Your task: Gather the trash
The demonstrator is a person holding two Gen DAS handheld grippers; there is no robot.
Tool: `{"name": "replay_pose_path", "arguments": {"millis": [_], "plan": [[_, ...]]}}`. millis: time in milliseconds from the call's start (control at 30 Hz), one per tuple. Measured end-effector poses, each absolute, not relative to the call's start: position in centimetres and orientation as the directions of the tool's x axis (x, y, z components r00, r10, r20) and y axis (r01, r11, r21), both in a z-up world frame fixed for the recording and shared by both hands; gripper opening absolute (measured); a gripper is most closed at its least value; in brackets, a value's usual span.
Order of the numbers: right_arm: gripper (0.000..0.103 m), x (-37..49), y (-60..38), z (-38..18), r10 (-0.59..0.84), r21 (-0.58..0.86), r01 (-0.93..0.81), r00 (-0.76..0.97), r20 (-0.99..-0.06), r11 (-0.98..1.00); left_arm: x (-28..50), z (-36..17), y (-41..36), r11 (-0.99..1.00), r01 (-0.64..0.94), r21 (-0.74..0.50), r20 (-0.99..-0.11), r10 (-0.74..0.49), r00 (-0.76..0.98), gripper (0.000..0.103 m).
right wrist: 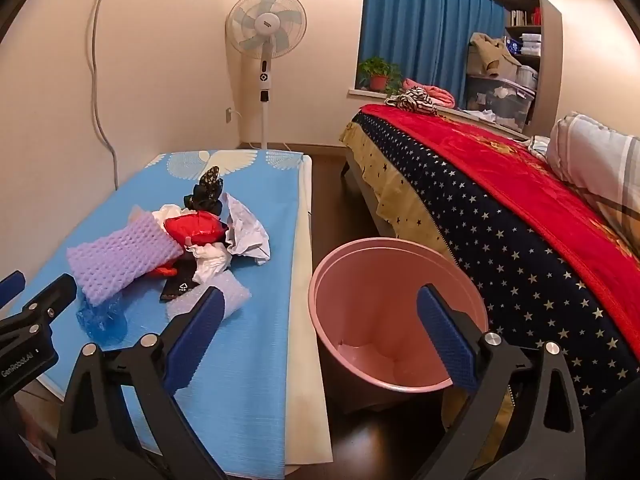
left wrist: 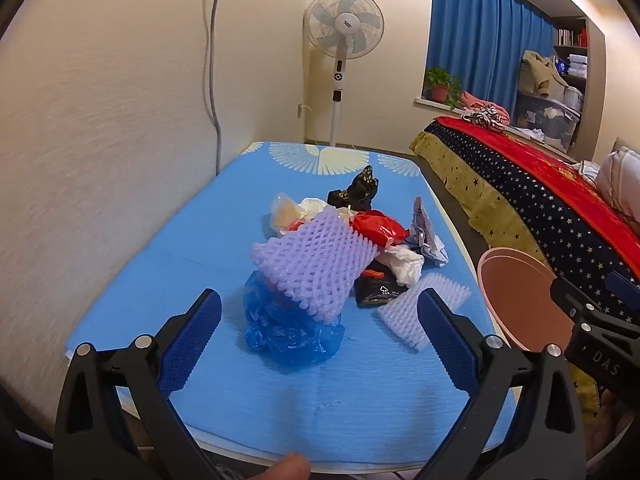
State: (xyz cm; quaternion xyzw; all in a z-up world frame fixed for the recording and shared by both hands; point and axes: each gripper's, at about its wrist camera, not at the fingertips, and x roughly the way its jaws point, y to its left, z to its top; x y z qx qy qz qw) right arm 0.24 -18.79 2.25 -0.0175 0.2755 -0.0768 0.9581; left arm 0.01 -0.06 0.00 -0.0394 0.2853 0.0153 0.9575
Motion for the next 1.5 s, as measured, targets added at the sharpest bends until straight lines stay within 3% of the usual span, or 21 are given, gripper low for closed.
{"name": "replay_pose_path", "arguments": {"millis": [1500], "plan": [[0.094,0.32,-18.19,2.88,-0.133,-0.072,0.112,0.850,-0.510,0.991,-0.15,-0.24,-0.12,0.996,-0.049,-0.078,-0.537,0.000,0.843,0.095]]}}
